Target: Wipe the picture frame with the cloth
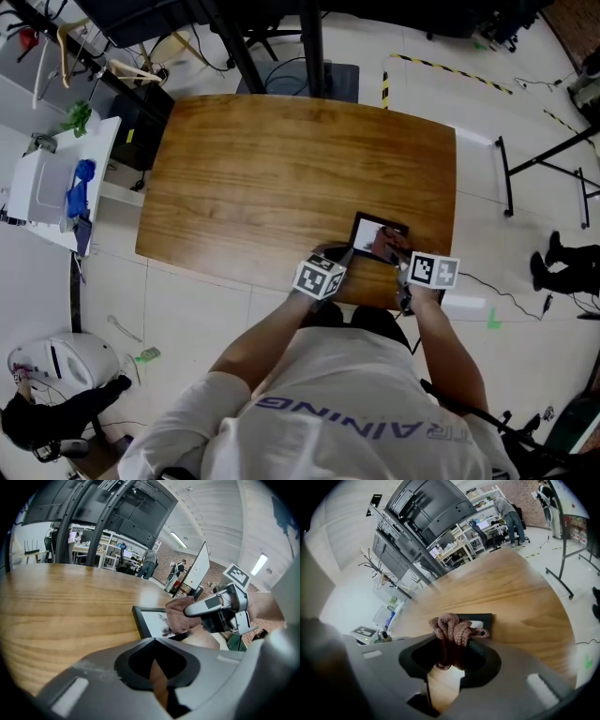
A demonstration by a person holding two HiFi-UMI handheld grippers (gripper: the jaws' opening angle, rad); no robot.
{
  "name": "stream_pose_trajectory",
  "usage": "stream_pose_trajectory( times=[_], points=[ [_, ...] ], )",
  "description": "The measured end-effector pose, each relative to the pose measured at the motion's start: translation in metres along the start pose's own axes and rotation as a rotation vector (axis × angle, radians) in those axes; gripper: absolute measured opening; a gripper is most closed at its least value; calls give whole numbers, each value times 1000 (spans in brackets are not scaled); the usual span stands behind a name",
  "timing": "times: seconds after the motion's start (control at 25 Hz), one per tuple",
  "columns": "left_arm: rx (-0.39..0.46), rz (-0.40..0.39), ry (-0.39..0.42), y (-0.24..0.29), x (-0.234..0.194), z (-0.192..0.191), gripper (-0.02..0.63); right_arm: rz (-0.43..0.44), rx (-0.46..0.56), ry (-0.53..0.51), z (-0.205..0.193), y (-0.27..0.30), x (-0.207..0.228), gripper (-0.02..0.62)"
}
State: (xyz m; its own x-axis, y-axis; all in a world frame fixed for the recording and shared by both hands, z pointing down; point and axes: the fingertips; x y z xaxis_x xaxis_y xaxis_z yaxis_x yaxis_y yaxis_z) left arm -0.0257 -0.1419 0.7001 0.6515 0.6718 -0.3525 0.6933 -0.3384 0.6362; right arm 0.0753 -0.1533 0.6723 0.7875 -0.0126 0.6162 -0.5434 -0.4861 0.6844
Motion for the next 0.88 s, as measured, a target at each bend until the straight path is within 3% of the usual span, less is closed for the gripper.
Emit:
stream_pose_trajectory(
  times=[0.24,0.36,0.48,0.6,0.88],
  points=[
    [-8,-18,-30,2,0,-2,6,23,-62,-29,-12,25,-26,126],
    [13,-17,-66,-7,-15,8,7,75,-72,-13,-17,32,-38,126],
    [59,6,3,-15,-39,43,7,118,-89,-16,-22,40,-48,126],
    [56,-28,76,-5,-51,77,7,126,-113,-14,-31,50,-52,126],
    [-149,-192,244,32,-23,77,7,135,-146,7,-35,55,-49,126]
  ],
)
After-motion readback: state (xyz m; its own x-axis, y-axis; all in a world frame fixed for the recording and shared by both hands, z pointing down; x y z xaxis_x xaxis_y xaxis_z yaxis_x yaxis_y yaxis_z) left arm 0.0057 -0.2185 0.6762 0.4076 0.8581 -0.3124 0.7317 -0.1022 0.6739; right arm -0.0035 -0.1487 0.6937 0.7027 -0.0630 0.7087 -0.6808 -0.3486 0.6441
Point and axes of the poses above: the fingertips, and each gripper's own axes: y forward along the fingers, x to its right, z out of its top, and after that the axes turned 5 degrees about y, right-handed
